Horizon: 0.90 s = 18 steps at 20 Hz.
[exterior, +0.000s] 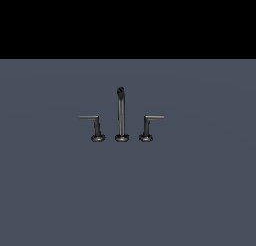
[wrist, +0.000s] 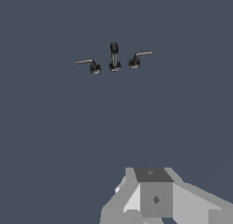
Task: Turn on the faucet by rotating a designated handle.
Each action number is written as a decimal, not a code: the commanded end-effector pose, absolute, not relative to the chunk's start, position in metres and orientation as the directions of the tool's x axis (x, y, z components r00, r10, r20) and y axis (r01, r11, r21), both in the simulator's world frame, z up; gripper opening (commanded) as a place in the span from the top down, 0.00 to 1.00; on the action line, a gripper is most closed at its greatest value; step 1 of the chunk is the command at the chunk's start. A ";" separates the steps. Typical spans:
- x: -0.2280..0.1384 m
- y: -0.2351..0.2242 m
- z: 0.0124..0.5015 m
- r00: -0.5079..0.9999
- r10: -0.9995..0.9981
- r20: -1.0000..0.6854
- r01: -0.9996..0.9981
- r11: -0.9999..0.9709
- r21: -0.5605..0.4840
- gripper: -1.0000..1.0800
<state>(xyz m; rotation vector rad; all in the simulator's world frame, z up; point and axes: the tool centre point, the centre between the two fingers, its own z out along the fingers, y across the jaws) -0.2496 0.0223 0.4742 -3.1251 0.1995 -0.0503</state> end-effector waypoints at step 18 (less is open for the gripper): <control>-0.198 0.098 0.374 0.871 -0.491 0.020 -0.491 -0.871 -0.016 1.00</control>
